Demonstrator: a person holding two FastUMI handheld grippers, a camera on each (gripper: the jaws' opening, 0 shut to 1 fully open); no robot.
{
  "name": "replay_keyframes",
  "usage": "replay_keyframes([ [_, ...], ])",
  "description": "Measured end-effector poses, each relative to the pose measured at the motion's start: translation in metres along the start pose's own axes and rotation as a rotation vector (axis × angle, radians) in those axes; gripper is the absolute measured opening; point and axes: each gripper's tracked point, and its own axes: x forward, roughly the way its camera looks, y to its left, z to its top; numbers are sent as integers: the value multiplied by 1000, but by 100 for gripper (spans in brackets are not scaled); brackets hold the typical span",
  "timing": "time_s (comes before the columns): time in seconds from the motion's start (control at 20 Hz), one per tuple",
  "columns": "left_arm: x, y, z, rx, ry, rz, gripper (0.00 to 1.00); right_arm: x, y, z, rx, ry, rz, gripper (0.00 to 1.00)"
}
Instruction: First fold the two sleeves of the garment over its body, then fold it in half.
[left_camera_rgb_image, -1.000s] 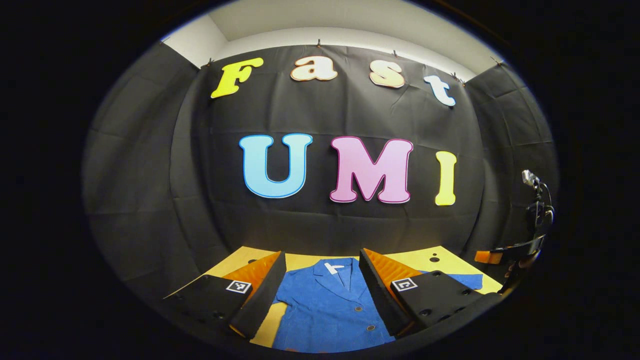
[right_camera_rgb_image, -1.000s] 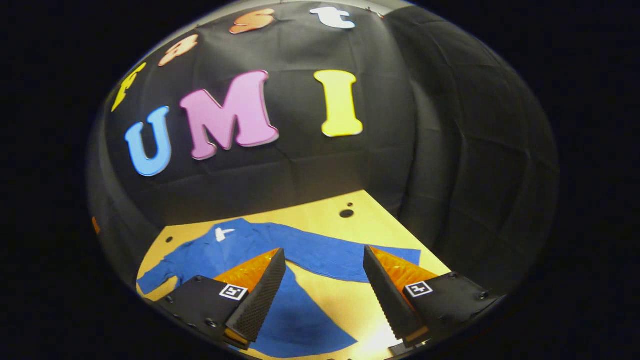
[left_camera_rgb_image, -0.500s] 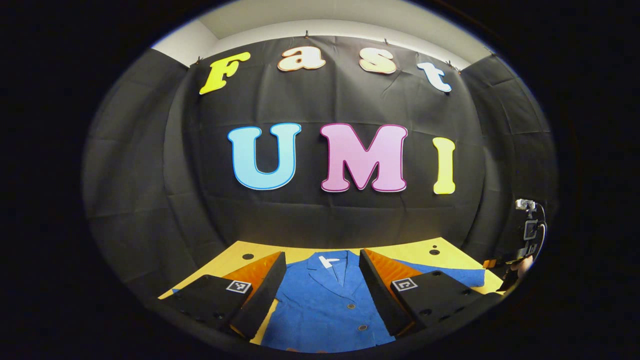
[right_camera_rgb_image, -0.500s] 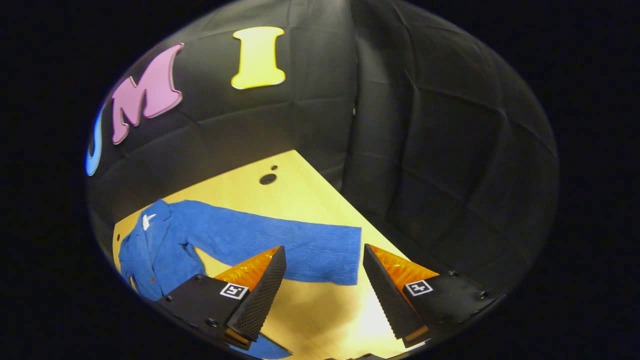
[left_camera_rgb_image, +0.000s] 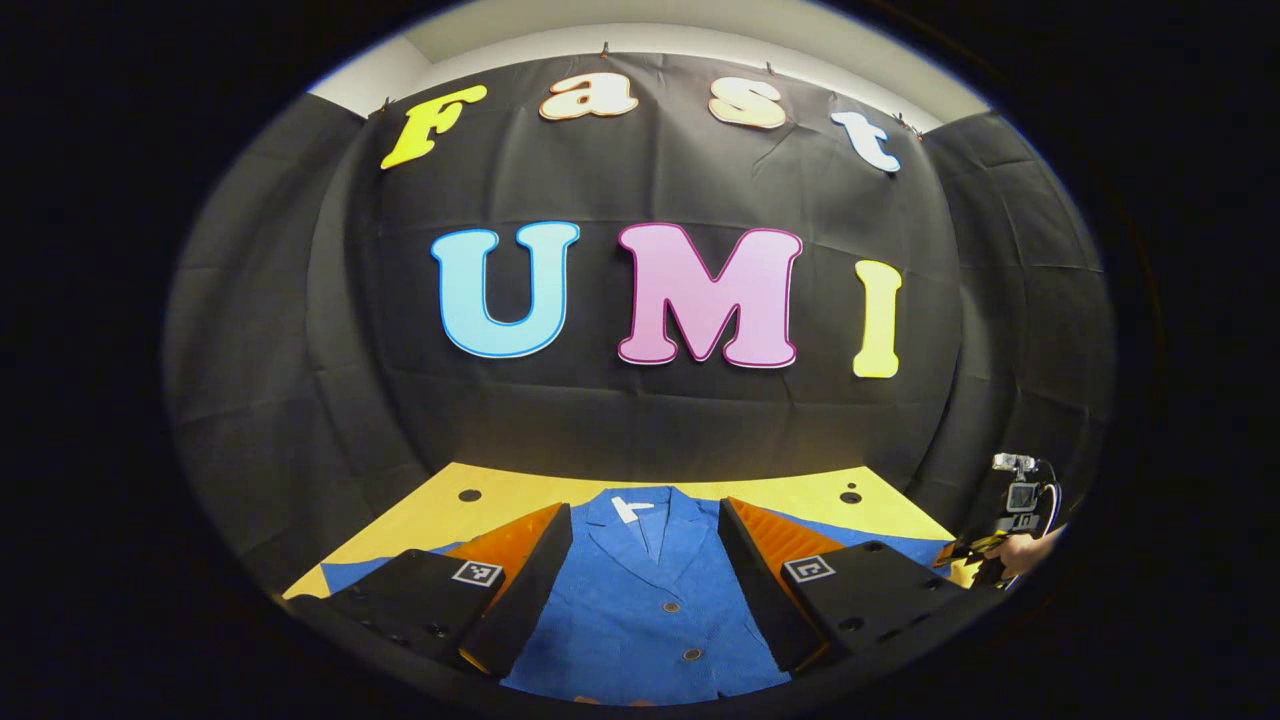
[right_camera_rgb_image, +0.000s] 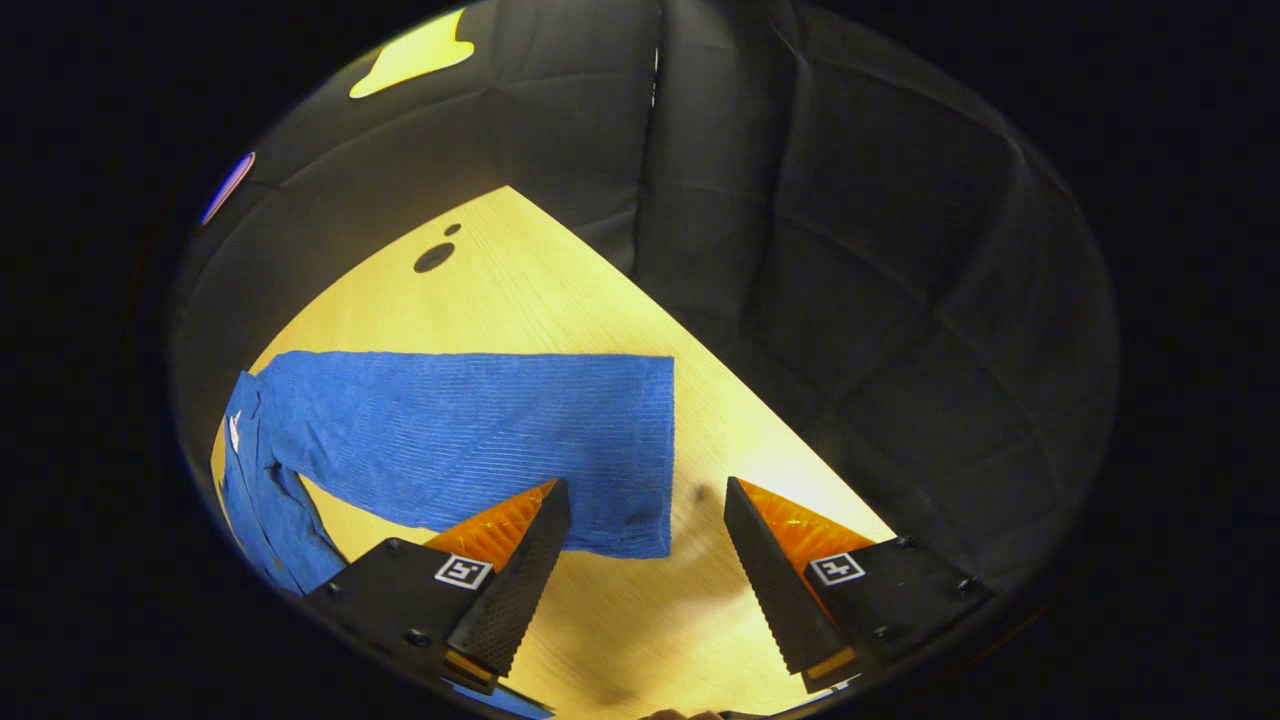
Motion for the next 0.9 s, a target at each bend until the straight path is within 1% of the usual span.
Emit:
replay_keyframes([
  [0.1, -1, -4, 2, -10, -7, -10, 84, 6, 1, -3, 24, 28, -6, 99],
  [0.15, -1, -7, 2, -14, -10, -18, 84, 11, 1, 5, 37, 3, -2, 99],
  [0.2, -1, -10, 3, -15, -10, -24, 84, 10, -2, 1, 41, 20, -7, 99],
  [0.3, -1, -13, 3, -12, -10, -32, 84, 10, 0, 1, 19, 35, -17, 99],
  [0.35, 0, -14, 2, -11, -11, -34, 84, 12, 2, 1, 10, 40, -4, 99],
  [0.5, 1, -16, 4, -8, -13, -41, 84, 16, 10, -1, 17, 45, -1, 51],
  [0.55, 1, -16, 2, -8, -12, -43, 84, 15, 15, -1, 27, 55, 24, 51],
  [0.65, 1, -15, 2, -8, -11, -43, 84, 13, 15, -1, 34, 55, 20, 23],
  [0.7, 0, -14, 2, -8, -10, -42, 84, 13, 19, 2, 27, 46, 49, 22],
  [0.75, -1, -13, 2, -7, -9, -40, 84, 16, 15, -3, 41, 54, 47, 22],
  [0.8, -1, -11, 2, -8, -9, -38, 84, 15, 21, 0, 33, 34, 62, 4],
  [0.85, -1, -9, 1, -8, -7, -37, 84, 16, 24, -2, 21, 44, 88, 4],
  [0.9, -1, -8, 0, -9, -3, -36, 84, 11, 26, -1, 19, 39, 112, 1],
])
